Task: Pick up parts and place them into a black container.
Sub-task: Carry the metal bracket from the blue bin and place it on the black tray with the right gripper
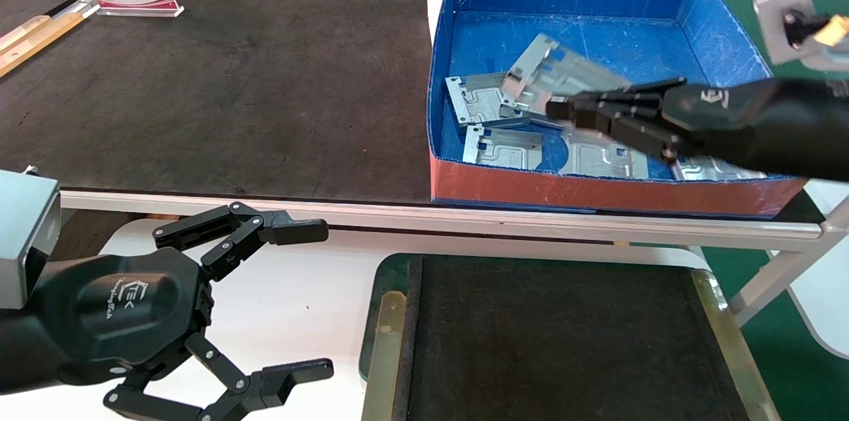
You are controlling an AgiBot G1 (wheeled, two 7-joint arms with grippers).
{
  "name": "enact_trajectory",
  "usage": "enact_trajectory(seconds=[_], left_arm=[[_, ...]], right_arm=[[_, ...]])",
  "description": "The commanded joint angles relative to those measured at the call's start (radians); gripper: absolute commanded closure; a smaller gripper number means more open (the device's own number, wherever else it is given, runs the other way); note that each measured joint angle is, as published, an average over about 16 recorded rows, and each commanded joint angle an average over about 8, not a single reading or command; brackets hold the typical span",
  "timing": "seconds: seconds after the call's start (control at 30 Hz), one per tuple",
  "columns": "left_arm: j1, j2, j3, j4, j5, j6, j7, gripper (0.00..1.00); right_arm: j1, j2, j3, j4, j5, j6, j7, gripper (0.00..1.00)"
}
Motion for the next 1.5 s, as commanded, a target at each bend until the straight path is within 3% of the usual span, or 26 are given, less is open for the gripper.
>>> enact_trajectory(seconds=[0.03, 0.27, 0.53, 1.07, 1.5], left_arm=[[0.000, 0.000, 0.000, 0.000, 0.000, 0.000, 0.000, 0.00], [0.000, 0.000, 0.000, 0.000, 0.000, 0.000, 0.000, 0.00], [0.000, 0.000, 0.000, 0.000, 0.000, 0.000, 0.000, 0.00], [0.000, 0.000, 0.000, 0.000, 0.000, 0.000, 0.000, 0.00], [0.000, 0.000, 0.000, 0.000, 0.000, 0.000, 0.000, 0.00]], right_arm=[[-0.044, 0.029, -0.019, 0.100, 0.063, 0.002, 0.050, 1.00], [-0.163, 0.118, -0.069, 0.337, 0.203, 0.022, 0.146, 1.00], [-0.279, 0.154, -0.107, 0.445, 0.251, 0.038, 0.152, 1.00], [-0.396, 0.131, -0.200, 0.483, 0.222, 0.030, 0.082, 1.00], [-0.387, 0.053, -0.316, 0.375, 0.130, 0.024, -0.052, 1.00]])
